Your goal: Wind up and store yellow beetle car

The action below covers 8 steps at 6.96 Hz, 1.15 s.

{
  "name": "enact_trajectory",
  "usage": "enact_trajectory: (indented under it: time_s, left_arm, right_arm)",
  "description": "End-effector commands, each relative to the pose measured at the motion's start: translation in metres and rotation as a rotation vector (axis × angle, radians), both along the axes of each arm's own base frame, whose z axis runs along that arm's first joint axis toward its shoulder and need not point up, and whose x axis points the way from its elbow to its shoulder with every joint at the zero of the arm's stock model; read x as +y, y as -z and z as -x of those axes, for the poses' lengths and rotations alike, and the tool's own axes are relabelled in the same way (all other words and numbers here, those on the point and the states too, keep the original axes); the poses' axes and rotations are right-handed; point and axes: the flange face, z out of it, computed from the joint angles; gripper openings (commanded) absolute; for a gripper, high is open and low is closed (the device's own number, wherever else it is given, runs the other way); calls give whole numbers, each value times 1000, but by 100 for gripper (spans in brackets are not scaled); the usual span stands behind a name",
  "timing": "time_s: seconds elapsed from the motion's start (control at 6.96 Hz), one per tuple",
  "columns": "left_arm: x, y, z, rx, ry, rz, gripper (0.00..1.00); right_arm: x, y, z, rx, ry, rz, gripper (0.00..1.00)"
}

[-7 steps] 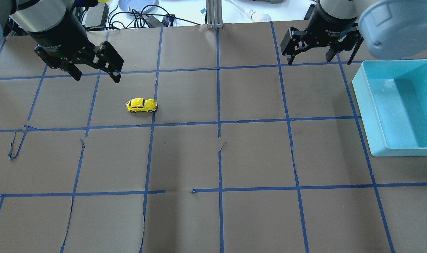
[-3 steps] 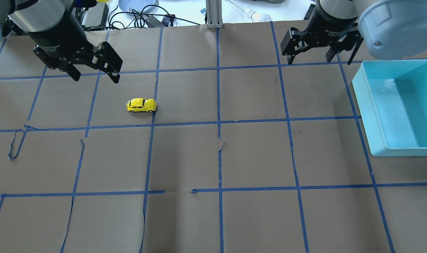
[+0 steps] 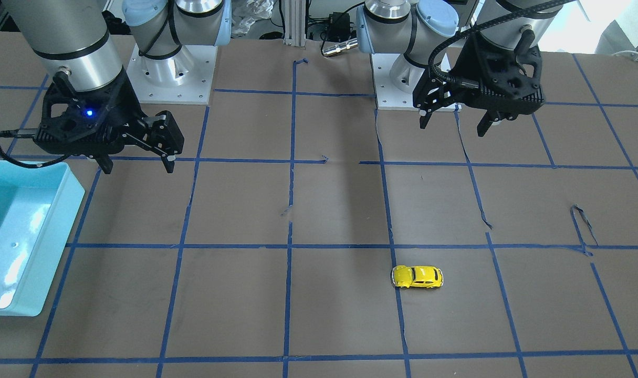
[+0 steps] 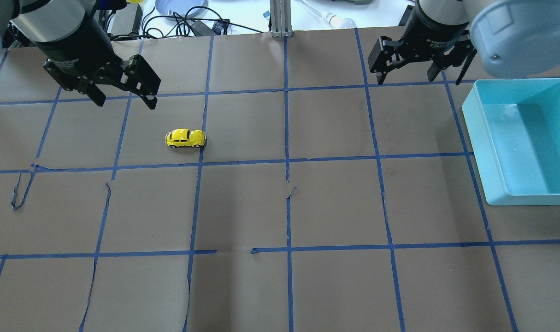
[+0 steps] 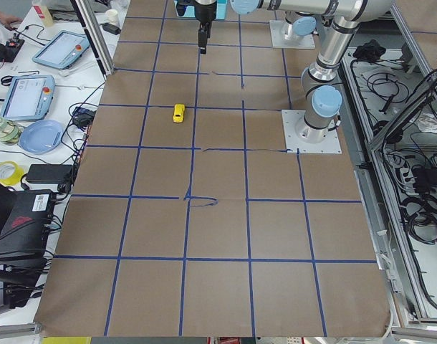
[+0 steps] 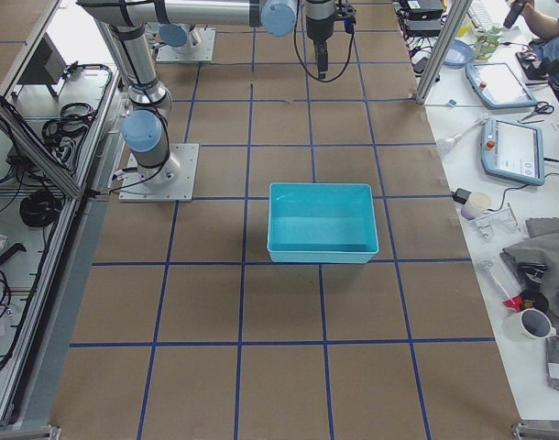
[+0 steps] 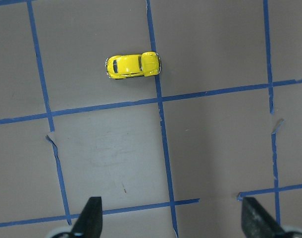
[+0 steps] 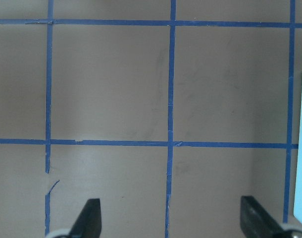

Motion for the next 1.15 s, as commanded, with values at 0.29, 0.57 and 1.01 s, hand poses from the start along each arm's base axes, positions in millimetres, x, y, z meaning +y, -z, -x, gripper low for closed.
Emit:
enact_trajectory:
  time_s: [0.29, 0.57, 1.01]
  left_arm:
    - [-1, -1, -2, -7, 13, 2, 100]
    - [-23, 21, -7, 7, 235, 1, 99]
    - [-67, 103, -16, 17, 415, -56, 97]
  right_arm:
    - [0, 1, 0, 0, 0, -1, 100]
    - [0, 1, 0, 0, 0, -1, 100]
    - [3, 4, 0, 0, 0, -7, 100]
